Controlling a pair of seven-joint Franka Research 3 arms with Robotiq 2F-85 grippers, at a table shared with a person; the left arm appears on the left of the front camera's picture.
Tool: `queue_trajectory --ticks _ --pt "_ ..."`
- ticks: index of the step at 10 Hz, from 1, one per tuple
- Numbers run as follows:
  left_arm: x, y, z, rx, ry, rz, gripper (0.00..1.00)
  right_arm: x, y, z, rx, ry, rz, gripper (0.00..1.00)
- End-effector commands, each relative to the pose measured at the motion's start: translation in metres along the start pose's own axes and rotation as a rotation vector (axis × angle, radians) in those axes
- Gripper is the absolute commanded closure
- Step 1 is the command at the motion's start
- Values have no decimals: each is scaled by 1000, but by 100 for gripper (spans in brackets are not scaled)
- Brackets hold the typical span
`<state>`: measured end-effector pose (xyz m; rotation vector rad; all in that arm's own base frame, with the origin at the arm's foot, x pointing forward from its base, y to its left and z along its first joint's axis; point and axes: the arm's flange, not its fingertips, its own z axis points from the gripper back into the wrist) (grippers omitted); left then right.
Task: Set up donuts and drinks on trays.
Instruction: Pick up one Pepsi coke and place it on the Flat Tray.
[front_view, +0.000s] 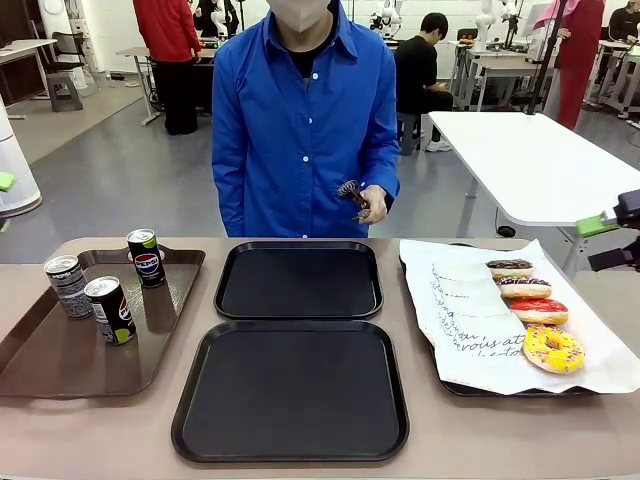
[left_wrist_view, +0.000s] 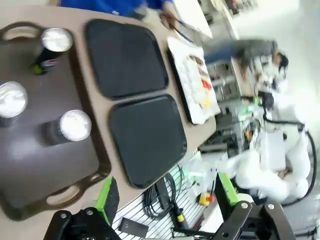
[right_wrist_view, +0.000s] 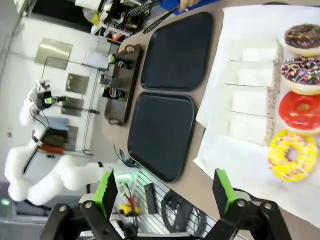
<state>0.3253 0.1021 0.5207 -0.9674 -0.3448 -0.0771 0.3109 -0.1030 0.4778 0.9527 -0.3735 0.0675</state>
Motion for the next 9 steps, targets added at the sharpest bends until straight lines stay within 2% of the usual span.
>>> queue_trajectory --ticks 1,3,5,6,8,9 --pt "6 28 20 -28 -47 84 0 -4 -19 19 30 -46 -33 0" --pt "5 60 48 -115 -91 156 0 -24 -41 53 98 -56 -57 0" --pt "-6 81 71 -173 -107 197 0 -44 -54 80 134 -26 -39 0" --pt "-10 86 80 -167 -121 213 0 -53 -59 90 136 -23 -48 0" --pt "-12 88 95 -157 -154 207 0 -64 -71 105 128 -99 -96 0" --pt "-14 80 95 -128 -141 164 0 -62 -75 103 107 -125 -124 0"
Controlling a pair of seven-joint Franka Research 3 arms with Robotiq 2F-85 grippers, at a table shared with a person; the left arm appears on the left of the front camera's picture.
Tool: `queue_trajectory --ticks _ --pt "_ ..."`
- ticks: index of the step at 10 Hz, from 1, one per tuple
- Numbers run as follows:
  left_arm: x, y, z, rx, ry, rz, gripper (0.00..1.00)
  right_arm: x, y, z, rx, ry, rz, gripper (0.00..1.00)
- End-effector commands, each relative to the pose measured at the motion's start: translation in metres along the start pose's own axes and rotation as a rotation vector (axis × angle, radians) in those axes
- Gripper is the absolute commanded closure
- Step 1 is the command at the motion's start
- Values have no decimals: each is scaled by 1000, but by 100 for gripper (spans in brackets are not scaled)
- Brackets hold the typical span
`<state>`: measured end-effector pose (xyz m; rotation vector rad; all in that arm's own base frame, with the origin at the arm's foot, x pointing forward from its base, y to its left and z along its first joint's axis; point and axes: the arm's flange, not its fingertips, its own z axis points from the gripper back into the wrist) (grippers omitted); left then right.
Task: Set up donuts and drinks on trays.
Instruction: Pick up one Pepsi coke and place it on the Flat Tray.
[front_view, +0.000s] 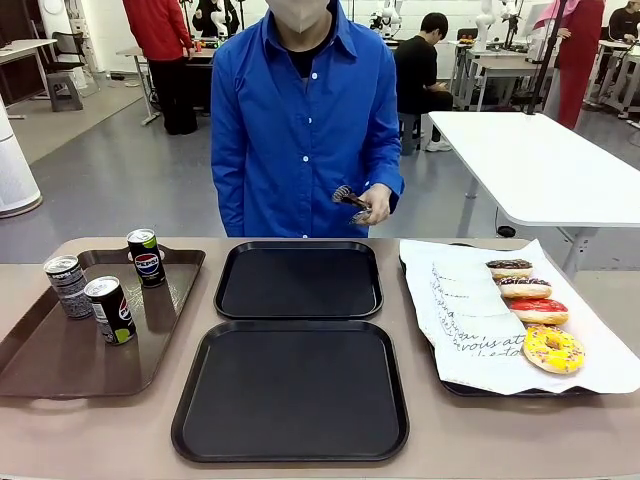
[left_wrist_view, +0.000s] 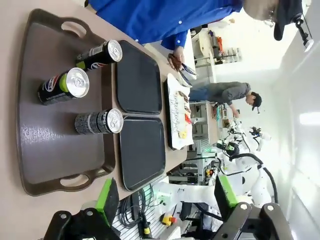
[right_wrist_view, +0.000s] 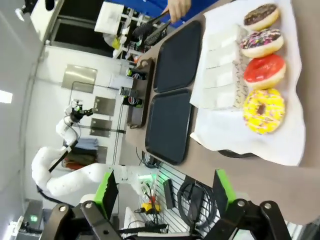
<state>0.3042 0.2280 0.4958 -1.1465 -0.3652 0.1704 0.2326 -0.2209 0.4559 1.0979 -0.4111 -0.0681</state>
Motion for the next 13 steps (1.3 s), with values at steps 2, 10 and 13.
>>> queue_trajectory --ticks 2,10,13 --pt "0 0 0 0 0 0 0 0 0 0 0 0 0 0" --pt "0 0 0 0 0 0 0 0 0 0 0 0 0 0" --pt "0 0 0 0 0 0 0 0 0 0 0 0 0 0"
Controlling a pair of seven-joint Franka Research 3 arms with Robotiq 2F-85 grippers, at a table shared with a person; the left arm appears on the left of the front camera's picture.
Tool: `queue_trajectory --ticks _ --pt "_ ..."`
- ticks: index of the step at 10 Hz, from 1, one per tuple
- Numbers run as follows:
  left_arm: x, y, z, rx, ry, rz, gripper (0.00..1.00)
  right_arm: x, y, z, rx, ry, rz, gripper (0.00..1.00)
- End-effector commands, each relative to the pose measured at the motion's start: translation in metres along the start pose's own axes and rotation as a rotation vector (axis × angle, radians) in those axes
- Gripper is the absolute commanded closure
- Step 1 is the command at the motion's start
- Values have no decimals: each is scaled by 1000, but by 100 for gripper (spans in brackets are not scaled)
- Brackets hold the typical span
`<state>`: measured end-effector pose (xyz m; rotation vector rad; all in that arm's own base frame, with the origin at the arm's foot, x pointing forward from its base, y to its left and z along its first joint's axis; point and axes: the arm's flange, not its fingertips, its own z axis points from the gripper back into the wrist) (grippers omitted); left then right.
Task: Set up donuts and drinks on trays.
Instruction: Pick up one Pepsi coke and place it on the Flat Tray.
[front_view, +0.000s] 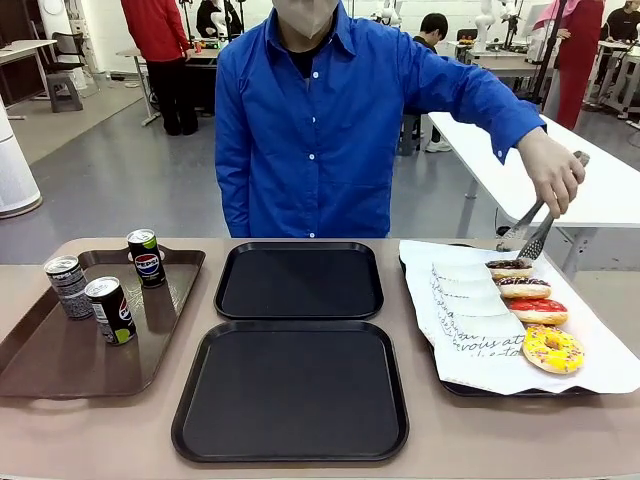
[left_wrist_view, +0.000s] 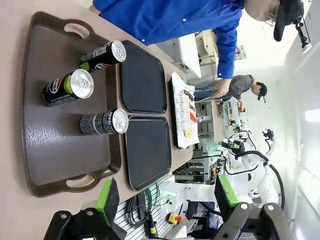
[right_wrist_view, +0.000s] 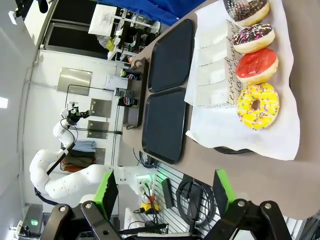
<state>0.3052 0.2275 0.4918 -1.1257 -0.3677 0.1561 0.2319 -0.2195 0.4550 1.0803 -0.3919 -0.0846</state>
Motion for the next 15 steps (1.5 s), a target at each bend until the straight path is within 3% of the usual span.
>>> queue_trajectory --ticks 1,4,6,8,11,15 --pt "0 0 0 0 0 0 0 1 0 1 22 -8 19 0" --pt "-12 -68 11 114 -77 -138 0 1 0 1 22 -8 19 0" --pt "-11 -133 -1 228 -45 -276 0 1 0 1 22 -8 19 0" --pt "-10 -170 -36 476 88 -404 0 1 0 1 22 -8 19 0" --pt "-11 -182 -123 754 142 -457 0 1 0 1 22 -8 19 0" --pt "-21 -160 -224 931 179 -479 0 1 0 1 22 -8 19 0"
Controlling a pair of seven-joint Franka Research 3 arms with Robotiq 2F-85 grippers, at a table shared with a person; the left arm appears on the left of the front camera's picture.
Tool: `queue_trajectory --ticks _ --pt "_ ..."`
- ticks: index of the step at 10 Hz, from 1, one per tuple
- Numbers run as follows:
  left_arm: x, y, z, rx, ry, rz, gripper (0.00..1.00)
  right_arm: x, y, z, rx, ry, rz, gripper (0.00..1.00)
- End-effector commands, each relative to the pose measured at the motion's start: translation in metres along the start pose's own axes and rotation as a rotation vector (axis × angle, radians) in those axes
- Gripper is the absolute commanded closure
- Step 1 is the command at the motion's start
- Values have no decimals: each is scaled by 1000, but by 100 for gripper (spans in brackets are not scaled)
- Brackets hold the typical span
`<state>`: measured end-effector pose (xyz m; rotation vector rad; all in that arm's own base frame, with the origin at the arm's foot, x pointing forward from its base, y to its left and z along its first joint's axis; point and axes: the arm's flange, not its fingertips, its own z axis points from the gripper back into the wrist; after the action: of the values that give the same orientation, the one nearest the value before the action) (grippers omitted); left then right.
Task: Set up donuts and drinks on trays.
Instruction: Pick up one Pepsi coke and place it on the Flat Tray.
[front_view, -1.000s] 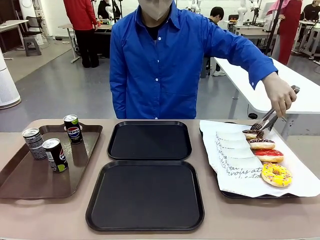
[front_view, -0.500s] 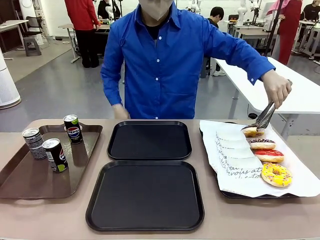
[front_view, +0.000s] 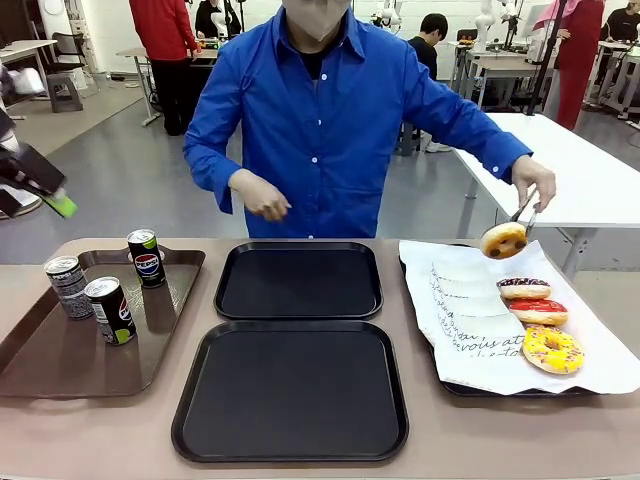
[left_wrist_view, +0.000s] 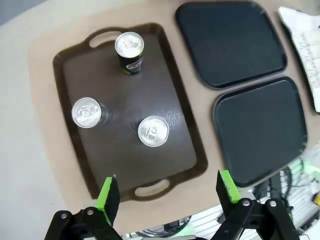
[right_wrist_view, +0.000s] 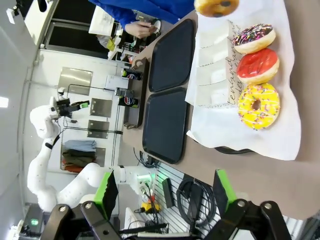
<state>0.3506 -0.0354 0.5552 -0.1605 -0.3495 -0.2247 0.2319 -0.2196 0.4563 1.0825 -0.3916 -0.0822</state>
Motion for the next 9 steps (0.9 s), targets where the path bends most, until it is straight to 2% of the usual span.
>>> queue_trajectory --ticks 1,4,6,7,9 --pt "6 -10 -36 111 34 41 0 1 -1 1 19 -10 18 0" --pt "10 -22 -71 228 37 44 0 1 -1 1 19 -10 18 0" --pt "9 -18 -76 154 50 67 0 1 -1 1 19 -10 18 0" --pt "9 -18 -72 192 47 30 0 1 -1 1 19 -10 18 0" --pt "9 -18 -72 192 47 30 0 1 -1 1 19 -10 18 0"
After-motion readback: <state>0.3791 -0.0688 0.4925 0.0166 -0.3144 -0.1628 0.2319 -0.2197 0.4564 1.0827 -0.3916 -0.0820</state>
